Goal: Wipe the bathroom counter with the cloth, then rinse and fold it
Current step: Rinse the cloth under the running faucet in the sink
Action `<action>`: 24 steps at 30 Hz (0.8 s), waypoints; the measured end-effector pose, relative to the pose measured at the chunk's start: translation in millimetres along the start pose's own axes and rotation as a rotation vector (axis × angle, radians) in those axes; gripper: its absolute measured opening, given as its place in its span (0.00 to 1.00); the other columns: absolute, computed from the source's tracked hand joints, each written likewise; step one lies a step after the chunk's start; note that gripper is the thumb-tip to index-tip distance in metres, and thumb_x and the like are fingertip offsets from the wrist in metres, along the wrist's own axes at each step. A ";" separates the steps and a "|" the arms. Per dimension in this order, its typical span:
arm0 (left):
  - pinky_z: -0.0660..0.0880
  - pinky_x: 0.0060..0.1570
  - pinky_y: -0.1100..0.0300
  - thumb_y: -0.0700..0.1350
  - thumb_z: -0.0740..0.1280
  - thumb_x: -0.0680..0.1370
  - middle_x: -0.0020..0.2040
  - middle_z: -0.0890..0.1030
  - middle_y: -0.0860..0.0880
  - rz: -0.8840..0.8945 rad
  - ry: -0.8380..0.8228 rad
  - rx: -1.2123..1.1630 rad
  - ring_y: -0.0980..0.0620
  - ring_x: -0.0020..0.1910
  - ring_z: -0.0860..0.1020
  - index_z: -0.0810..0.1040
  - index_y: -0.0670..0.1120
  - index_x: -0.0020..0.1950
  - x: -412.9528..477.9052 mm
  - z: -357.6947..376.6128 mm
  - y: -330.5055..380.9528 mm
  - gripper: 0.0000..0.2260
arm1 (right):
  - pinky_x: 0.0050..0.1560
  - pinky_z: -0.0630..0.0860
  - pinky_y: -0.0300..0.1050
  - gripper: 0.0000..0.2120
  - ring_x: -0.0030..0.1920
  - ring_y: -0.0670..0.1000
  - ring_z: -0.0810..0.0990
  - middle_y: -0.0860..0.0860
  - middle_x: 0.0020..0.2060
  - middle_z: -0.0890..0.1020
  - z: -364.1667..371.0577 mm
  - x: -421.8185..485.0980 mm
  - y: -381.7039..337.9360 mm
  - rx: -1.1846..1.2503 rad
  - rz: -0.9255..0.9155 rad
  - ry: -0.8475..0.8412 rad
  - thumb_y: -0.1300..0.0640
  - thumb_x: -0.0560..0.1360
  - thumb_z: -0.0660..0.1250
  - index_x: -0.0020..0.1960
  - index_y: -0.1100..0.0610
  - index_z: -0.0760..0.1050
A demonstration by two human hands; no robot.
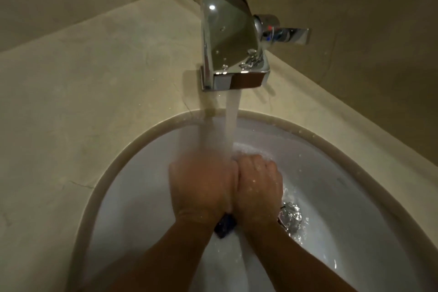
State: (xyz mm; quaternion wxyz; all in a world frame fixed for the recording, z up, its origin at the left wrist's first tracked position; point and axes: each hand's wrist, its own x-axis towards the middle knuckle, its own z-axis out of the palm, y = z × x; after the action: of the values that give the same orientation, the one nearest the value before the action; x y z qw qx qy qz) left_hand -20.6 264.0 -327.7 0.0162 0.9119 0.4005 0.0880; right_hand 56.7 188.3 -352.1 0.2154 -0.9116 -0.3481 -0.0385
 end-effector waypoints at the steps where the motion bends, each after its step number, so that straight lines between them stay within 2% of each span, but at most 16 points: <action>1: 0.68 0.44 0.50 0.59 0.57 0.80 0.40 0.80 0.45 -0.011 0.010 -0.014 0.43 0.40 0.76 0.80 0.45 0.44 1.3 1.6 2.7 0.20 | 0.45 0.74 0.51 0.12 0.43 0.54 0.77 0.47 0.43 0.82 -1.6 2.4 1.2 0.008 0.000 -0.010 0.45 0.78 0.59 0.49 0.47 0.80; 3: 0.69 0.45 0.49 0.58 0.54 0.82 0.39 0.80 0.44 -0.018 0.033 -0.046 0.42 0.41 0.76 0.81 0.45 0.45 4.0 4.0 6.4 0.23 | 0.48 0.75 0.52 0.14 0.44 0.54 0.79 0.47 0.44 0.82 -4.3 6.4 1.5 -0.053 -0.022 -0.054 0.45 0.77 0.57 0.49 0.47 0.79; 5: 0.69 0.47 0.49 0.57 0.55 0.81 0.39 0.80 0.45 -0.019 0.039 -0.071 0.43 0.42 0.76 0.81 0.45 0.45 7.8 7.0 7.8 0.21 | 0.52 0.74 0.54 0.15 0.47 0.54 0.80 0.46 0.46 0.82 -4.2 8.0 3.6 -0.132 -0.072 -0.129 0.44 0.77 0.54 0.50 0.46 0.78; 8: 0.68 0.47 0.50 0.57 0.55 0.80 0.38 0.80 0.47 -0.041 -0.006 -0.114 0.45 0.41 0.76 0.82 0.46 0.45 10.1 4.2 8.5 0.21 | 0.53 0.76 0.55 0.11 0.50 0.55 0.81 0.47 0.47 0.83 -2.1 9.8 4.6 -0.146 -0.050 -0.155 0.44 0.76 0.62 0.52 0.47 0.78; 9: 0.67 0.47 0.50 0.57 0.53 0.80 0.38 0.80 0.48 -0.045 -0.018 -0.131 0.46 0.41 0.76 0.82 0.47 0.46 10.0 2.0 8.6 0.22 | 0.52 0.77 0.55 0.10 0.49 0.56 0.81 0.48 0.46 0.83 -1.3 9.4 5.0 -0.144 -0.038 -0.142 0.45 0.76 0.62 0.51 0.48 0.78; 10: 0.66 0.47 0.51 0.57 0.52 0.80 0.39 0.80 0.48 -0.034 -0.015 -0.143 0.46 0.42 0.75 0.81 0.48 0.46 9.0 0.1 7.5 0.22 | 0.53 0.76 0.54 0.12 0.49 0.56 0.80 0.49 0.47 0.83 0.5 9.1 6.0 -0.129 -0.033 -0.135 0.45 0.78 0.59 0.51 0.49 0.78; 12: 0.65 0.45 0.51 0.54 0.54 0.80 0.39 0.80 0.48 0.035 0.033 -0.171 0.46 0.41 0.75 0.80 0.48 0.44 5.3 -4.7 3.0 0.18 | 0.55 0.72 0.55 0.19 0.51 0.55 0.77 0.48 0.48 0.81 -0.6 8.9 8.5 0.019 -0.014 -0.162 0.43 0.81 0.49 0.51 0.49 0.77; 13: 0.66 0.44 0.51 0.52 0.55 0.80 0.38 0.80 0.47 0.064 0.069 -0.208 0.45 0.40 0.76 0.80 0.47 0.43 3.1 -7.4 0.2 0.16 | 0.55 0.71 0.55 0.20 0.51 0.55 0.76 0.48 0.48 0.80 -3.9 7.9 9.7 0.138 -0.006 -0.149 0.43 0.81 0.48 0.51 0.49 0.77; 15: 0.68 0.44 0.50 0.49 0.55 0.79 0.41 0.79 0.46 0.072 0.150 -0.310 0.44 0.41 0.76 0.78 0.46 0.45 -1.9 -19.1 -5.6 0.14 | 0.54 0.71 0.54 0.19 0.50 0.53 0.73 0.48 0.48 0.78 -20.2 4.0 7.2 0.328 -0.015 -0.081 0.43 0.82 0.50 0.51 0.50 0.78; 18: 0.66 0.50 0.51 0.48 0.55 0.80 0.46 0.77 0.46 0.080 0.274 -0.464 0.45 0.46 0.73 0.76 0.45 0.48 -1.2 -42.0 -11.5 0.12 | 0.53 0.72 0.56 0.19 0.49 0.51 0.71 0.47 0.46 0.75 -48.0 2.7 -2.6 0.461 -0.054 0.107 0.47 0.82 0.51 0.50 0.54 0.78; 20: 0.67 0.50 0.50 0.47 0.56 0.79 0.46 0.75 0.45 0.103 0.317 -0.529 0.45 0.46 0.72 0.74 0.44 0.46 0.3 -53.8 -16.4 0.10 | 0.54 0.73 0.56 0.14 0.50 0.50 0.71 0.39 0.48 0.71 -62.1 -1.1 -9.6 0.530 -0.123 0.221 0.52 0.82 0.53 0.49 0.54 0.76; 22: 0.68 0.50 0.50 0.46 0.57 0.77 0.46 0.74 0.44 0.138 0.292 -0.507 0.46 0.45 0.71 0.73 0.43 0.43 -4.7 -51.9 -21.9 0.09 | 0.60 0.71 0.48 0.09 0.54 0.47 0.73 0.29 0.54 0.67 -61.9 -11.9 -14.1 0.641 -0.150 0.189 0.53 0.82 0.55 0.47 0.49 0.73; 23: 0.70 0.50 0.49 0.46 0.57 0.77 0.46 0.75 0.45 0.158 0.247 -0.473 0.46 0.45 0.71 0.75 0.43 0.42 -10.4 -46.2 -23.8 0.11 | 0.60 0.71 0.44 0.09 0.57 0.44 0.74 0.30 0.59 0.67 -59.1 -18.8 -15.6 0.701 -0.082 0.127 0.50 0.81 0.56 0.45 0.45 0.72; 24: 0.72 0.51 0.49 0.47 0.57 0.77 0.47 0.76 0.46 0.165 0.188 -0.445 0.48 0.45 0.72 0.77 0.43 0.41 -16.6 -38.1 -25.6 0.12 | 0.59 0.72 0.43 0.10 0.58 0.42 0.75 0.35 0.62 0.70 -53.5 -25.2 -15.7 0.755 0.026 0.076 0.45 0.80 0.56 0.43 0.42 0.73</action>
State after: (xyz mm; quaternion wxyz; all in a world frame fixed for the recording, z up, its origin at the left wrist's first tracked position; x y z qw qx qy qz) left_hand -56.9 267.7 -295.2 0.1717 0.9034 0.2952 0.2595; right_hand 31.8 160.7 -303.6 0.5493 -0.7703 -0.3181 0.0616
